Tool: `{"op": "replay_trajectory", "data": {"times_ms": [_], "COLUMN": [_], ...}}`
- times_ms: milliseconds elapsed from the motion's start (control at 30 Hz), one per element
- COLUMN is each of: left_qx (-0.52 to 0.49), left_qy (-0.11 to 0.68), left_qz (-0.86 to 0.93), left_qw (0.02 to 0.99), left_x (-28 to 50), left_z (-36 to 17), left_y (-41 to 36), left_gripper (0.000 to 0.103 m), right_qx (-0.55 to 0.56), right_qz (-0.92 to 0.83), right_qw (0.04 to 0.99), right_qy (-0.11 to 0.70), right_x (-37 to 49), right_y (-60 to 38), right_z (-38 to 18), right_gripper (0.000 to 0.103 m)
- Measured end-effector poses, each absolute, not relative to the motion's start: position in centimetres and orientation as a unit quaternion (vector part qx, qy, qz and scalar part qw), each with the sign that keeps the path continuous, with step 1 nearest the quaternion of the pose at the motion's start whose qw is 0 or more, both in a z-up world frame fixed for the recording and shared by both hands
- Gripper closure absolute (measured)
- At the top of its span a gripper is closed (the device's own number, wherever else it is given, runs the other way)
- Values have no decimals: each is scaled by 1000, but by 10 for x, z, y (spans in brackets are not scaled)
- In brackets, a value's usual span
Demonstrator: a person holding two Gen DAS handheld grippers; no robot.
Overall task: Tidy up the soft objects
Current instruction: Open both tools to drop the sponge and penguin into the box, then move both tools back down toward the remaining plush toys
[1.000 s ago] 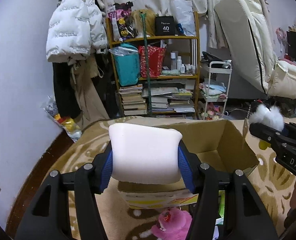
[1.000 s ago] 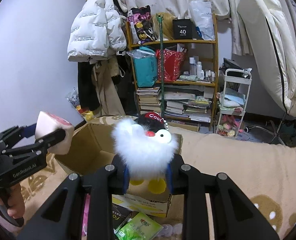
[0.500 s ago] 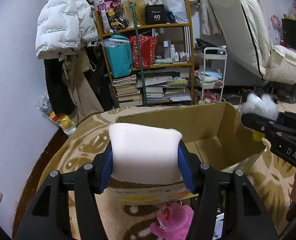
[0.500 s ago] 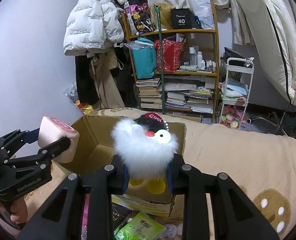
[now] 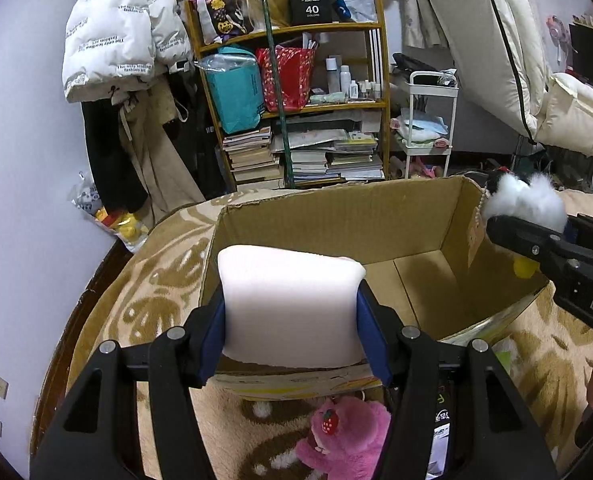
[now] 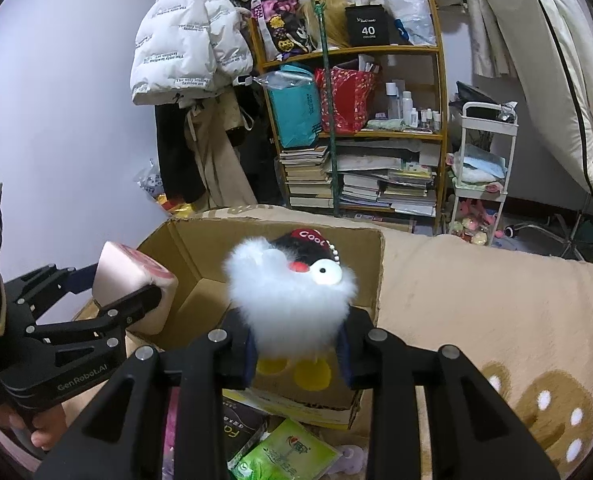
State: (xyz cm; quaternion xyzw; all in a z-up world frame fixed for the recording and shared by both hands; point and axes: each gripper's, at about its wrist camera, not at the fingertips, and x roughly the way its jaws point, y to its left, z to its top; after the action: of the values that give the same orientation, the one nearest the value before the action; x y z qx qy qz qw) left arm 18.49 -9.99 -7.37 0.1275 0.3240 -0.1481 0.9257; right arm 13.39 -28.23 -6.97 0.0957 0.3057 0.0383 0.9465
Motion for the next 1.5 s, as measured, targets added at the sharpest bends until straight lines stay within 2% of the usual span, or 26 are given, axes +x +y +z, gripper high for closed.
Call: {"op": "replay_trajectory", "data": {"times_ms": [233,533,633,700,767,967,1100,1233,1300,1367,1500], "left_qx": [113,100,95,91,87,84,86,80,78,78,81], "left_qy": [335,350,356,352,334,321,325,331,330,328,327], "left_qz": [-144,-138,-138,-136,-135,-129,-112,-108,-104,-100,-95], "left_qw": [924,921,919,922,929,935,935,934,935,936,937], "left_x": [193,197,197,196,191,183,177,170,165,160,148], "left_z": [-76,-78,-78,-76,-69,-59,-60,-59,-55,-51,-45], "left_y": [-97,-93,-90,-88,-84,-79,-75,-67,-63,-59,-52], "left_gripper": [41,35,33,28,18,14,14,14,11,6,5], "right_qx": [111,103,106,110,112,116,105,94,89,85,81], "right_qz": [47,50,47,45,43,40,36,37,35,34,32], "right_qw": [943,941,942,942,942,943,947,950,953,955,958], "right_qy": [309,317,315,313,312,310,302,295,288,281,274], "right_x": [134,134,133,132,131,126,120,112,105,98,84], "right_y": [-286,-282,-283,-284,-286,-287,-283,-276,-272,-268,-262], "right_z": [-73,-76,-75,-75,-74,-69,-64,-57,-52,-47,-39], "right_gripper": [69,56,48,45,45,43,25,17,6,2,0]}}
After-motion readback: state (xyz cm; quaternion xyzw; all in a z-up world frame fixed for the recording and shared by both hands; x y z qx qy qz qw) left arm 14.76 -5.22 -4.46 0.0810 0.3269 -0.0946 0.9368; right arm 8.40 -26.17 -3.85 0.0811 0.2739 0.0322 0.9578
